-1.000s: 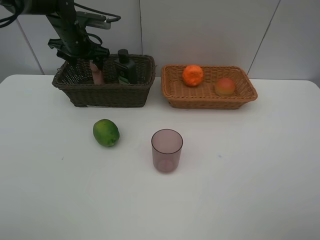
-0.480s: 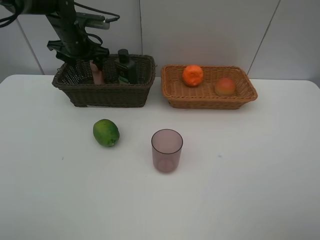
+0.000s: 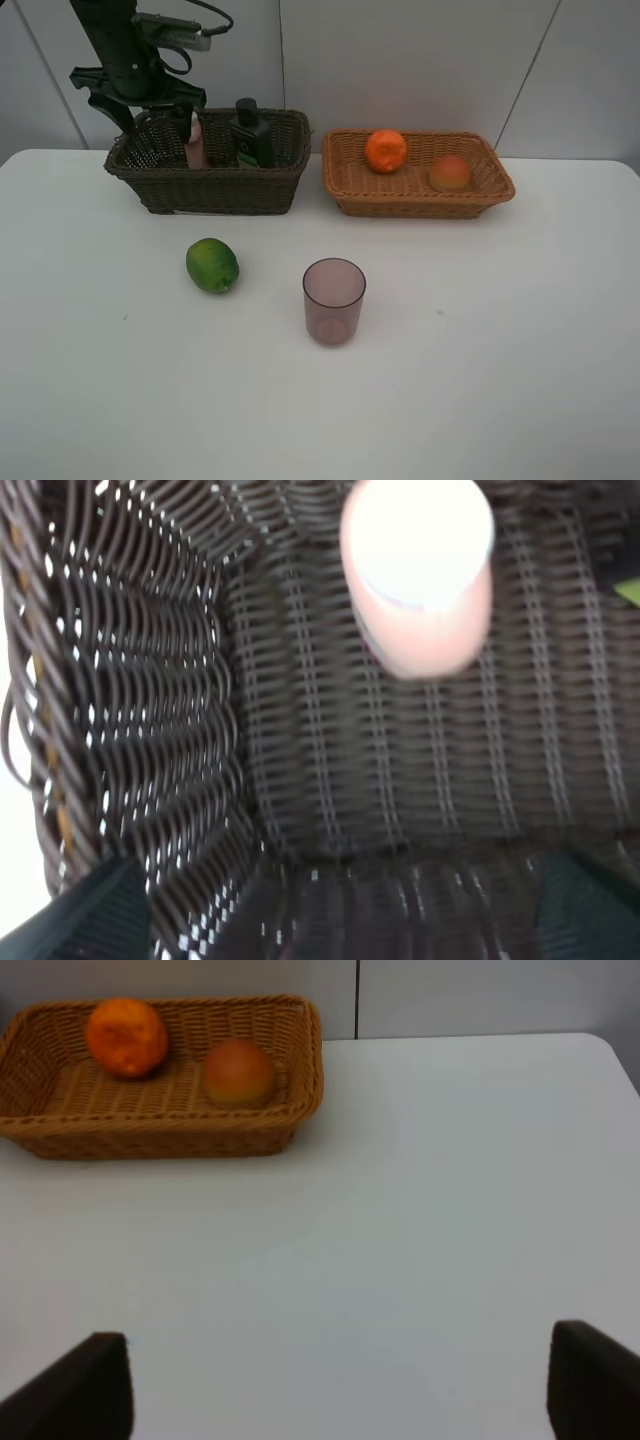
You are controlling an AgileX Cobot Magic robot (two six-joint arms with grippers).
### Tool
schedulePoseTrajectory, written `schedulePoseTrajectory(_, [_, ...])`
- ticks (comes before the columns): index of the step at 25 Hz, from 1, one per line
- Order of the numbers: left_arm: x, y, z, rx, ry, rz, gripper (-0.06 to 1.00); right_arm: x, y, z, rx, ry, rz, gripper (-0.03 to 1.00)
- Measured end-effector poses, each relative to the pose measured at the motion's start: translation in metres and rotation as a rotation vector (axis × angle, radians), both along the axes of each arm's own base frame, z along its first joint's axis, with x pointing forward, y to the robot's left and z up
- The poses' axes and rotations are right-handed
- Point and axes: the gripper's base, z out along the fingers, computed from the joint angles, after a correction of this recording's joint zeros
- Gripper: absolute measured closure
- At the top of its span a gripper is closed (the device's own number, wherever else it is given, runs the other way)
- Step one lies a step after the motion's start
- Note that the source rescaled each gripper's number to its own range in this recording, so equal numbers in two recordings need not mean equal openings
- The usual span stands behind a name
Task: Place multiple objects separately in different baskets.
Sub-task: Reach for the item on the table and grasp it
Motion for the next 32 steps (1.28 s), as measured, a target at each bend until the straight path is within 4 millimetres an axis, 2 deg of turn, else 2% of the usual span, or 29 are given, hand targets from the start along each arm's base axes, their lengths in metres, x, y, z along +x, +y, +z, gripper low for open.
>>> schedulePoseTrajectory(10, [-0.049, -0.065, 0.055, 0.044, 0.037, -0.203, -0.05, 0.000, 0.000, 0.000, 0.000, 0.000, 0.000, 0.11])
schedulePoseTrajectory(16, [-0.092, -0.123, 0.083, 0.019, 0.018, -0.357, -0.05, 0.000, 0.000, 0.000, 0.000, 0.000, 0.000, 0.11])
schedulePoseTrajectory(20, [-0.117, -0.159, 0.084, -0.026, 0.040, -0.451, -0.05, 0.000, 0.000, 0.000, 0.000, 0.000, 0.000, 0.11])
schedulePoseTrajectory(24, [-0.136, -0.185, 0.083, -0.044, 0.055, -0.530, -0.05, 0.000, 0.000, 0.000, 0.000, 0.000, 0.000, 0.11])
schedulePoseTrajectory(32, [-0.150, -0.209, 0.068, -0.030, 0.091, -0.597, -0.05, 0.000, 0.000, 0.000, 0.000, 0.000, 0.000, 0.11])
